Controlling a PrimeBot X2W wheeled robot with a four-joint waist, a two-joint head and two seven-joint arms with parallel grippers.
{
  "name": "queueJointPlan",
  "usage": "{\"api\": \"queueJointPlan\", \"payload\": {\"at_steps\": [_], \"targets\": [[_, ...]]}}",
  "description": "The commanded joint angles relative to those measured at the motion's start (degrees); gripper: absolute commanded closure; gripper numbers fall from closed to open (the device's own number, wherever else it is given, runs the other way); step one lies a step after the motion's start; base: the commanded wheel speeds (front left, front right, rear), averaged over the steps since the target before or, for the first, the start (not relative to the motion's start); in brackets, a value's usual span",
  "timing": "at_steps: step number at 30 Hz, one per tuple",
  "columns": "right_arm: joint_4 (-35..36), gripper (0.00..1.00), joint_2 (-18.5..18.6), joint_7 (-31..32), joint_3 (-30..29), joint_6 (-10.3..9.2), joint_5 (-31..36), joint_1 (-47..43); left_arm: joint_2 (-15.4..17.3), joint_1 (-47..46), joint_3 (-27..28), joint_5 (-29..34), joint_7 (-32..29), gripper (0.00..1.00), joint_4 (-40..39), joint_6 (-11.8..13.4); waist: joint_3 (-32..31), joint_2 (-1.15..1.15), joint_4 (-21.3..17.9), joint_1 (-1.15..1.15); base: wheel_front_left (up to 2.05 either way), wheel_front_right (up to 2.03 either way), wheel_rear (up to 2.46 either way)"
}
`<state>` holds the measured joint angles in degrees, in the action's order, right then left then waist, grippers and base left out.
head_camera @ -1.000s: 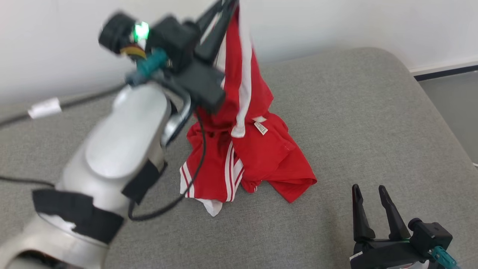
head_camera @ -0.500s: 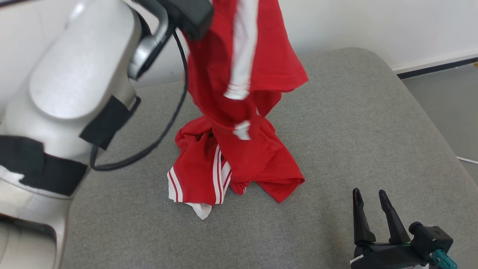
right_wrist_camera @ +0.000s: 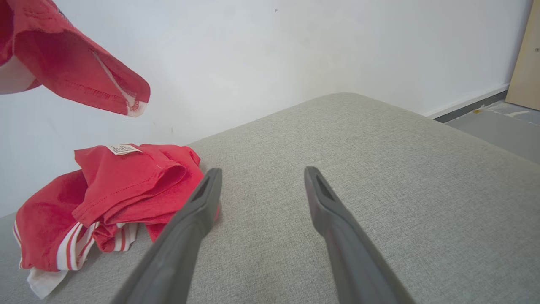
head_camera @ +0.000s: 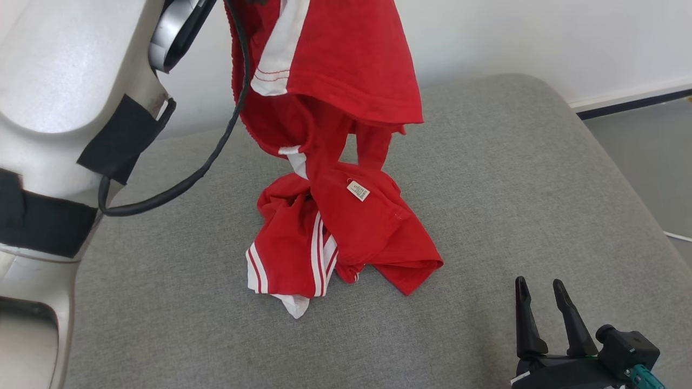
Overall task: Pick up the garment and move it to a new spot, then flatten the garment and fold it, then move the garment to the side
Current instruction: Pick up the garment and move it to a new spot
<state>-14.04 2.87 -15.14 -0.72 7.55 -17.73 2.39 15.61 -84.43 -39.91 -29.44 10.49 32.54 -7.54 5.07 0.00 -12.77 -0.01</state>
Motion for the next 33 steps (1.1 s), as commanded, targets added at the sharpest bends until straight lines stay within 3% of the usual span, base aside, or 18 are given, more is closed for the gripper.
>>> {"api": "queueJointPlan", "payload": {"at_steps": [1,8,15,24,33], "targets": [[0.0,0.0,0.0,0.0,-0.1,-0.12,-0.4,-0.4,0.1,-0.6,0.1,-0.9,0.2,1.0,0.2,0.1,-0.1,0.0,0.4,0.01,0.0,0.0,0.0],[0.6,0.0,0.0,0.0,-0.7,-0.12,0.0,-0.7,0.7,-1.0,0.5,-0.8,0.8,1.0,0.8,0.7,0.5,0.0,3.1,0.01,0.0,0.0,0.0],[2.7,0.0,0.0,0.0,-1.1,-0.12,0.3,0.1,2.9,-0.1,1.4,-1.4,0.9,1.0,1.5,1.5,2.2,0.0,9.0,0.01,0.0,0.0,0.0],[6.1,0.0,0.0,-0.1,-1.5,-0.12,2.6,1.7,9.0,2.0,3.9,-2.0,1.6,1.0,2.8,3.4,4.7,0.0,16.4,0.01,0.0,0.0,0.0],[9.6,0.0,0.1,0.0,-1.3,-0.12,4.5,3.2,16.7,5.1,7.5,-3.8,2.1,1.0,4.1,5.3,7.8,0.0,20.1,0.01,0.0,0.0,0.0]]}}
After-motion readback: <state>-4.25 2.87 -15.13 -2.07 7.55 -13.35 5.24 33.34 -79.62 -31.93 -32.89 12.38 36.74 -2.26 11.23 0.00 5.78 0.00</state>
